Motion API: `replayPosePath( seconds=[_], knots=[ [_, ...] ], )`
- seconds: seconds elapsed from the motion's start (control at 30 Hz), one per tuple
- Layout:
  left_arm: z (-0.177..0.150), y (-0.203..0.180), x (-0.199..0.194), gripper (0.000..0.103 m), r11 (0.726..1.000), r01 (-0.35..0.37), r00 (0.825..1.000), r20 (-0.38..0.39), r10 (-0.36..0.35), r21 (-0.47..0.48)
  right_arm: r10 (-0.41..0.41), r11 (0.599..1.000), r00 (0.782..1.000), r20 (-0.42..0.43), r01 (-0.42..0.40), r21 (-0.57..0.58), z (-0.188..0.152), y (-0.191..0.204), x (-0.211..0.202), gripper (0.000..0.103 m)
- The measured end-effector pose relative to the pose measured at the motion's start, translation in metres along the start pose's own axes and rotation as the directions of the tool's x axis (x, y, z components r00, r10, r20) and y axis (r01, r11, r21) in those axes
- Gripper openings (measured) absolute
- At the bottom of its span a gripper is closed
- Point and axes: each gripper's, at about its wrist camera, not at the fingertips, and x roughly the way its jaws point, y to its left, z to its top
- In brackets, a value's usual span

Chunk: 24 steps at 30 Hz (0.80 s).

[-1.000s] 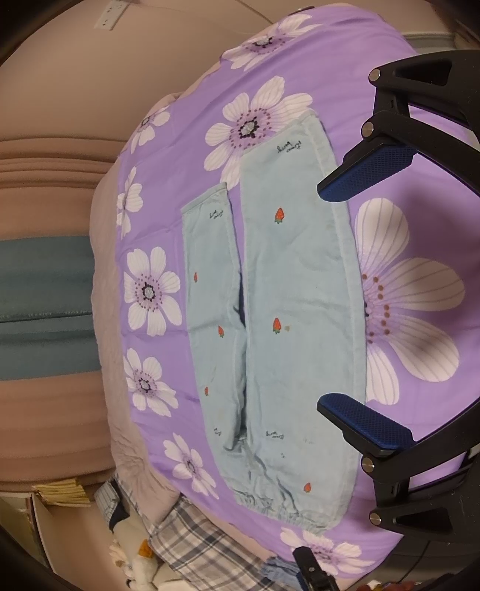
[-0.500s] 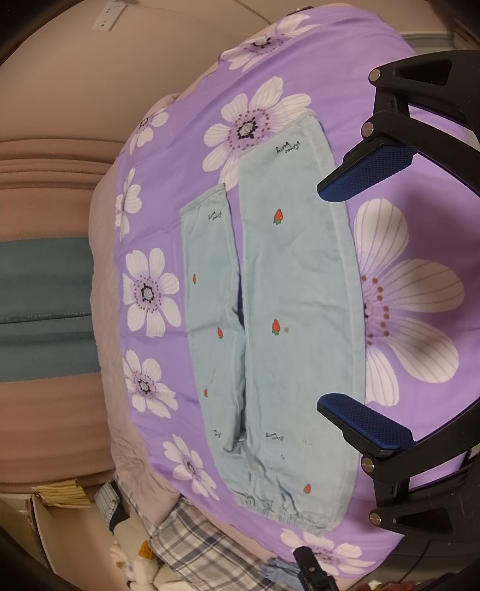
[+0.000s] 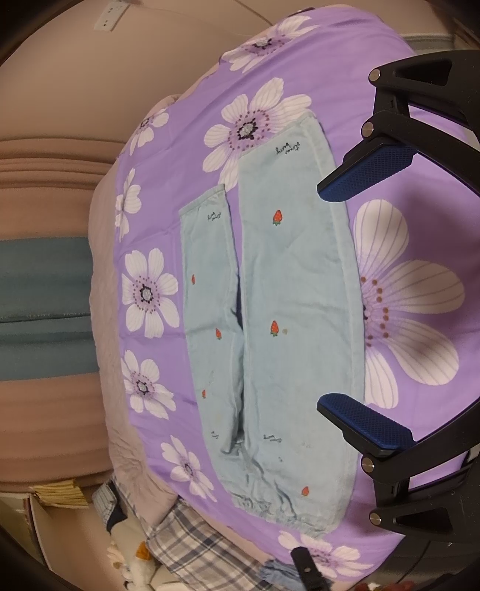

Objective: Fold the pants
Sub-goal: 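Move both tools over the jeans toward the leg hems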

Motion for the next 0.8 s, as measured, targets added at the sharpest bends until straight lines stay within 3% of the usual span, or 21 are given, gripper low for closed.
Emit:
replayPosePath(
  seconds=[0.07,0.13,0.27,0.37,0.43,0.53,0.6,0.67,0.73,0.8],
  knots=[
    [0.0,0.021,0.01,0.102,0.993,0.058,0.997,-0.037,-0.063,-0.106,0.007,1.0,1.0,0.003,-0.006,-0.021,-0.002,0.004,0.002,0.103],
    [-0.005,0.051,0.018,0.102,0.965,0.086,0.995,-0.034,-0.097,-0.248,0.017,0.997,1.0,0.009,-0.017,-0.08,-0.006,0.016,0.006,0.103],
    [-0.016,0.089,0.03,0.1,0.914,0.061,0.994,-0.056,-0.091,-0.402,0.033,0.958,0.999,0.036,-0.022,-0.284,-0.025,0.06,0.019,0.103],
    [-0.025,0.104,0.037,0.091,0.892,0.069,0.993,-0.054,-0.104,-0.448,0.12,0.912,0.993,0.006,-0.108,-0.395,-0.041,0.092,0.033,0.098],
    [-0.029,0.113,0.041,0.075,0.882,0.083,0.993,-0.039,-0.114,-0.465,0.156,0.878,0.987,-0.033,-0.154,-0.454,-0.05,0.111,0.045,0.079],
    [-0.032,0.123,0.057,0.063,0.869,0.097,0.989,-0.048,-0.138,-0.485,0.165,0.815,0.983,-0.086,-0.185,-0.55,-0.063,0.141,0.065,0.065],
    [-0.032,0.127,0.068,0.053,0.865,0.087,0.99,-0.054,-0.13,-0.494,0.204,0.766,0.973,-0.104,-0.225,-0.602,-0.073,0.157,0.069,0.063],
    [-0.025,0.129,0.072,0.046,0.866,0.097,0.993,-0.017,-0.121,-0.49,0.24,0.707,0.966,-0.095,-0.241,-0.665,-0.084,0.173,0.07,0.06],
    [-0.019,0.131,0.078,0.03,0.878,0.074,0.996,-0.012,-0.091,-0.472,0.257,0.649,0.964,-0.071,-0.227,-0.726,-0.094,0.186,0.072,0.051],
    [-0.012,0.133,0.087,0.026,0.882,0.066,0.997,-0.014,-0.082,-0.467,0.265,0.618,0.962,-0.06,-0.217,-0.756,-0.099,0.197,0.079,0.043]
  ],
)
